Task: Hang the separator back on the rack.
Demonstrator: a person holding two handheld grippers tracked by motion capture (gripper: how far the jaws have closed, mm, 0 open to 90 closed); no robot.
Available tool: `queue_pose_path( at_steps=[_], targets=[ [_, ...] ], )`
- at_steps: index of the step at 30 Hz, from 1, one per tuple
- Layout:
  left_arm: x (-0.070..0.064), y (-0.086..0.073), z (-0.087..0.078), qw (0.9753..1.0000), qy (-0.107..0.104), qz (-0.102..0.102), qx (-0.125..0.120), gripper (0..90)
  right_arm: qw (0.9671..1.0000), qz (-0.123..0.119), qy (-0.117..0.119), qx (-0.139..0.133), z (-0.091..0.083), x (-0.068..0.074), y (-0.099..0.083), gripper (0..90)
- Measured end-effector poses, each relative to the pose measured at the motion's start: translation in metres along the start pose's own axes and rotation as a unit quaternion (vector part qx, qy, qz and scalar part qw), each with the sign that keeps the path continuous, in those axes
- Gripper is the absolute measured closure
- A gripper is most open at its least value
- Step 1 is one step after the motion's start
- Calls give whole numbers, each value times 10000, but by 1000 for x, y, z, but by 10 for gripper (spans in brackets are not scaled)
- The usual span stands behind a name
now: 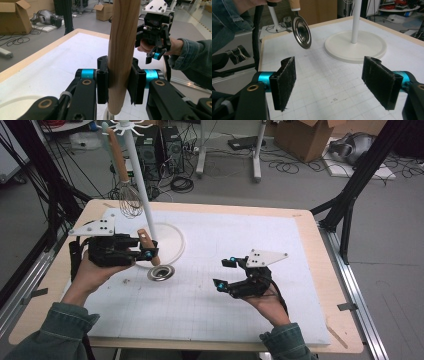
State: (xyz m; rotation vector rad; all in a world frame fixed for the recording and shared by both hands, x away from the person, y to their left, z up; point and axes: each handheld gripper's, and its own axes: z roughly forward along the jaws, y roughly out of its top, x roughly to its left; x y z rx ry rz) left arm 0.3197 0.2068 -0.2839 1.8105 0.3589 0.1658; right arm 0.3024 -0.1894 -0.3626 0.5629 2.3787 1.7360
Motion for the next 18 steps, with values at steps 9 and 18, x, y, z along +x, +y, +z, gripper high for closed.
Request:
queue_pose_path(
  at_steps=[9, 18],
  targets=[
    [5, 10, -11, 10000, -44, -14, -8, 725, 10000, 18, -46, 45, -10, -2, -2, 259],
    [9, 21, -20, 10000, -44, -24, -1, 725, 9999, 5, -85, 65, -13, -4, -4, 256]
  ],
)
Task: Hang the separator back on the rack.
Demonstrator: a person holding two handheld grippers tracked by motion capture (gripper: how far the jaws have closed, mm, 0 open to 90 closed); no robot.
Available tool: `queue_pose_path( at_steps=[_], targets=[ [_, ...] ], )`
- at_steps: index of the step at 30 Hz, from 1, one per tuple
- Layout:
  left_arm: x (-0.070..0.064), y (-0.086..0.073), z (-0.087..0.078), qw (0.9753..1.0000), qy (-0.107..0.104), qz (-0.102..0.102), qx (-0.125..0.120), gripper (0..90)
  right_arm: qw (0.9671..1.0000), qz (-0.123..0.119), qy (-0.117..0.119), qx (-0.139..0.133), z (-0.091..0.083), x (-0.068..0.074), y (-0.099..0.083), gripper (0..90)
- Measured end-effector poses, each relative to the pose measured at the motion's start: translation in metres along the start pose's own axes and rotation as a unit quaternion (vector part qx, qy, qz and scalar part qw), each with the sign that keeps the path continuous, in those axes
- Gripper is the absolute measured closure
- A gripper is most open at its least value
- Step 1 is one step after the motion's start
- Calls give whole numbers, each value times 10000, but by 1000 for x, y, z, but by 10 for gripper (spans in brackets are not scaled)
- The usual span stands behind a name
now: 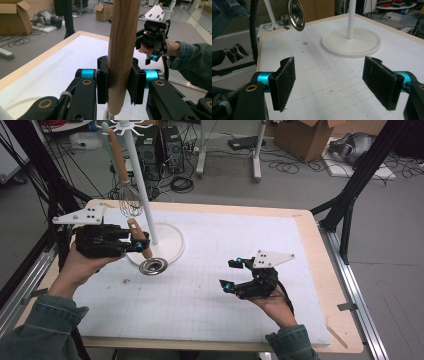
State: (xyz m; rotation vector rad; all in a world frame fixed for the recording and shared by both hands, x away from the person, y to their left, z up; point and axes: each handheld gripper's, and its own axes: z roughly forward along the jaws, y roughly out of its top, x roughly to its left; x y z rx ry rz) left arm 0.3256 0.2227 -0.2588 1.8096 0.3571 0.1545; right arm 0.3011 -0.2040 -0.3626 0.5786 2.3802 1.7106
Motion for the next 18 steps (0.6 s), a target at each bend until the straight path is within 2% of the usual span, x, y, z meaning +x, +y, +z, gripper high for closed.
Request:
queue_pose_path(
  at_steps=[10, 18],
  targets=[
    [10, 17, -7, 10000, 20, 33, 6, 725, 9999, 68, -81, 35, -11, -2, -5, 255],
    [18, 33, -9, 10000, 68, 33, -7, 725, 9998, 107, -163, -41, -20, -6, -7, 253]
  ],
)
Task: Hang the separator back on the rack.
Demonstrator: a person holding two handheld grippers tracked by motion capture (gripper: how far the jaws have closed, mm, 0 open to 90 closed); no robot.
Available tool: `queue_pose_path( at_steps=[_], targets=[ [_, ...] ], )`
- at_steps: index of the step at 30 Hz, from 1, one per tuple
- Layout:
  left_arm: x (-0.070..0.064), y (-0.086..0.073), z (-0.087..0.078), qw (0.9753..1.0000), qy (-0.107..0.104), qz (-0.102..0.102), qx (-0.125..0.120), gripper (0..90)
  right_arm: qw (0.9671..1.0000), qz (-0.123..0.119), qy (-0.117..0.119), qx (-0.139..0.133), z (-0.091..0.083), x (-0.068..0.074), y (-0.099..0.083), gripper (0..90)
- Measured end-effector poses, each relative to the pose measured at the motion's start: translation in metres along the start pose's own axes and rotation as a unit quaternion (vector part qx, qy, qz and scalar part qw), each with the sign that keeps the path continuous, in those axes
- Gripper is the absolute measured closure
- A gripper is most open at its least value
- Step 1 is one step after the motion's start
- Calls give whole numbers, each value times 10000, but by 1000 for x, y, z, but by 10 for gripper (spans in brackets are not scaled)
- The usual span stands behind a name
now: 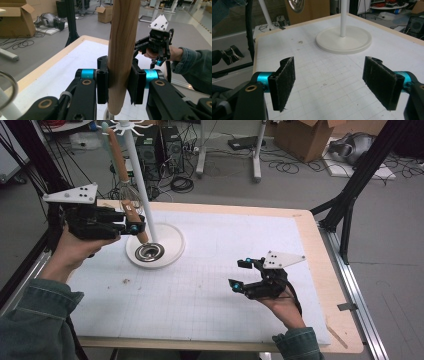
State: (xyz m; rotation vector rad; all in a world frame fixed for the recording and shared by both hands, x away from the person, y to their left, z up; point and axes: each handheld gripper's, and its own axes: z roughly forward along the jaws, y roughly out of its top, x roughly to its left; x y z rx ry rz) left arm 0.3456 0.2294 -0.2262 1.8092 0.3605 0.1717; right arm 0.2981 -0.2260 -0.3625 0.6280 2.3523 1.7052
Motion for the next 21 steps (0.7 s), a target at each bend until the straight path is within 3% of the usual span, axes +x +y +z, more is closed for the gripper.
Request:
queue_pose_path(
  at_steps=[21],
  targets=[
    [25, 41, 2, 10000, -27, 3, -9, 725, 10000, 18, -11, -41, -8, -8, 4, 252]
  ],
)
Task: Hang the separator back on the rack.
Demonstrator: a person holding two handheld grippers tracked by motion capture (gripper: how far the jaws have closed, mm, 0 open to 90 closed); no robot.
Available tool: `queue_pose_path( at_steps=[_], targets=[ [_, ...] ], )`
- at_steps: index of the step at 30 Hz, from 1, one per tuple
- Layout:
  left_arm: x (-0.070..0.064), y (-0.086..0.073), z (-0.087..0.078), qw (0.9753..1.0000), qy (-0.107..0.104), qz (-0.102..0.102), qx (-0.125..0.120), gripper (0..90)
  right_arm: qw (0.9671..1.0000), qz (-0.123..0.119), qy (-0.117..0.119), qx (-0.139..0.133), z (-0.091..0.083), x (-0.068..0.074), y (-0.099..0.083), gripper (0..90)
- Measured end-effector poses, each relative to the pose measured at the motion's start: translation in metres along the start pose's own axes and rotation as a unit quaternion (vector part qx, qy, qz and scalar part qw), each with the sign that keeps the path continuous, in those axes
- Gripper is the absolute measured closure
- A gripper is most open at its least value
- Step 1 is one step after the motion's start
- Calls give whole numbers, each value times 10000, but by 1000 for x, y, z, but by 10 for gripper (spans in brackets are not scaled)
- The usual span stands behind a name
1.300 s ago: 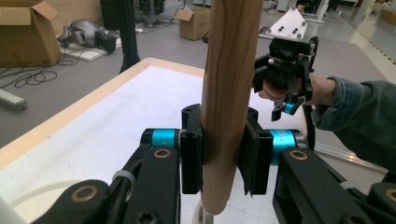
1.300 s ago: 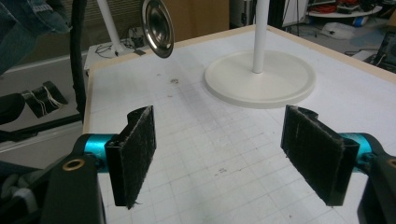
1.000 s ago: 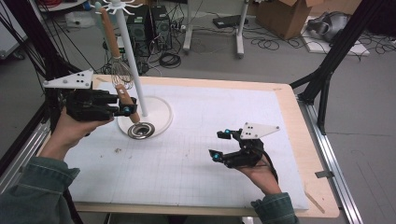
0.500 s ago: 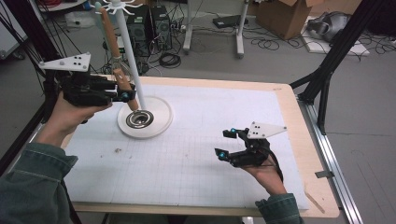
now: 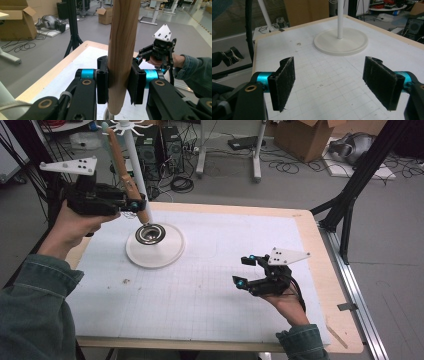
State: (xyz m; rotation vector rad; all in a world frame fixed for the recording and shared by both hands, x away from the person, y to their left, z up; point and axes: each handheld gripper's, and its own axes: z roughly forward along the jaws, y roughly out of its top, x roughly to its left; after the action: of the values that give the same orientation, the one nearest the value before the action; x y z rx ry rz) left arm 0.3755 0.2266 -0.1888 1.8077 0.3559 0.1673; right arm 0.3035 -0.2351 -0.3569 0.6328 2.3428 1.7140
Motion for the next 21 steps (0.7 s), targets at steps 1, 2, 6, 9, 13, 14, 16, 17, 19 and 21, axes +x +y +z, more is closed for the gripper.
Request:
queue_pose_path(
  at_steps=[1, 2, 6, 9, 13, 14, 16, 17, 19, 21],
  targets=[
    [2, 2, 0, 10000, -2, 1, 6, 725, 10000, -3, 1, -8, 0, -1, 0, 252],
    [3, 4, 0, 10000, 9, -4, 12, 724, 10000, 8, 6, 5, 0, -1, 0, 251],
    [9, 11, -2, 10000, -4, -29, -34, 725, 10000, 6, 31, -7, 1, -2, 2, 251],
    [14, 18, -5, 10000, 25, -52, -52, 724, 10000, 22, 42, -4, 2, -4, 4, 251],
    [20, 26, -9, 9999, 42, -85, -102, 724, 10000, 17, 39, -34, 3, -6, 6, 251],
    [22, 27, -9, 9999, 36, -93, -123, 725, 10000, 23, 46, -37, 3, -6, 7, 251],
    [25, 30, -10, 9999, 37, -97, -133, 724, 10000, 1, 40, -73, 3, -7, 8, 251],
    [26, 31, -10, 9998, 37, -107, -147, 724, 10000, 34, 46, -63, 3, -7, 8, 251],
    [29, 34, -10, 9998, 10, -132, -174, 725, 10000, 27, 53, -72, 3, -7, 9, 251],
    [31, 37, -10, 9998, 12, -110, -145, 725, 9999, 25, 45, -103, 3, -7, 9, 251]
  ],
)
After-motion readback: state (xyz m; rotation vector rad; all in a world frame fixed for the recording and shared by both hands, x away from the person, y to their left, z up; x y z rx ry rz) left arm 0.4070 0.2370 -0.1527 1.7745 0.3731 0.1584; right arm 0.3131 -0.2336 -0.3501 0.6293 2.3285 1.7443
